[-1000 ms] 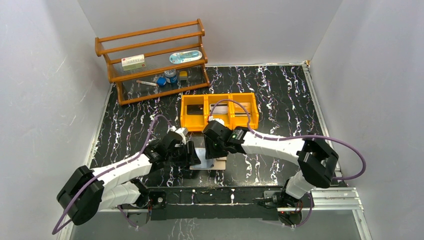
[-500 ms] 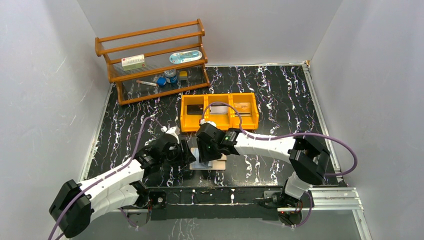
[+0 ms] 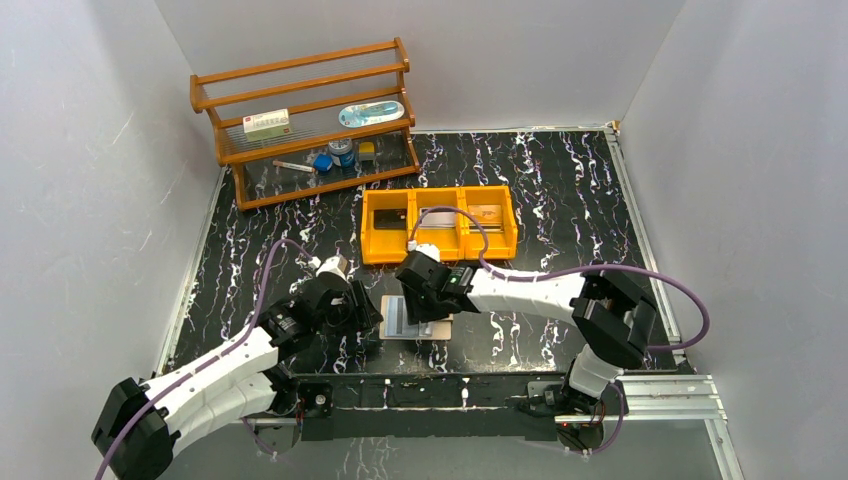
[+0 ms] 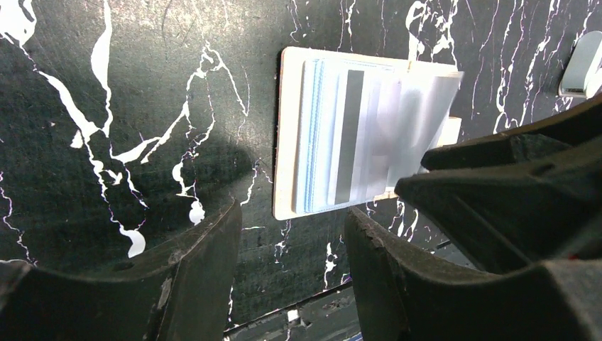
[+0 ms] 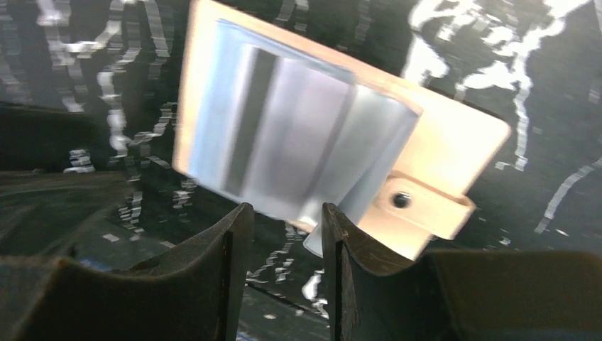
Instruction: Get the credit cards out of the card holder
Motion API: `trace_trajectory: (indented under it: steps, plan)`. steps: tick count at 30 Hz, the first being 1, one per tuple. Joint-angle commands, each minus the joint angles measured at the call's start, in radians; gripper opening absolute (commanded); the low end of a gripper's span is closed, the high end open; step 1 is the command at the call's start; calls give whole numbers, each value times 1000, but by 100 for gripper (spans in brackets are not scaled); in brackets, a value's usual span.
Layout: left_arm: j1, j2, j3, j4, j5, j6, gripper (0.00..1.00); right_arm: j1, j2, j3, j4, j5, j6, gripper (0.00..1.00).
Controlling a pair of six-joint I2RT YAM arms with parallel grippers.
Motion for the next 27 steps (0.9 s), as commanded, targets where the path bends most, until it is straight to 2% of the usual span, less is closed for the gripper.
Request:
trace_trajectory:
  steps: [1,8,13,16,22,27]
  plan:
    - [2,-16,3,-23,-9,10,54,-20,-53,-69,-84,151,47,48]
    - [2,-19,37,-19,15,50,54,-60,-241,-195,-23,198,137,49]
    - [2,5,56,-1,46,79,56,-77,-384,-271,136,148,158,49]
    - [3,22,66,15,58,85,56,-81,-426,-314,288,52,129,49]
    - [2,59,79,80,96,96,56,-105,-298,-306,430,-166,152,46]
    - [2,105,100,97,131,111,53,-168,-185,-378,595,-344,218,42]
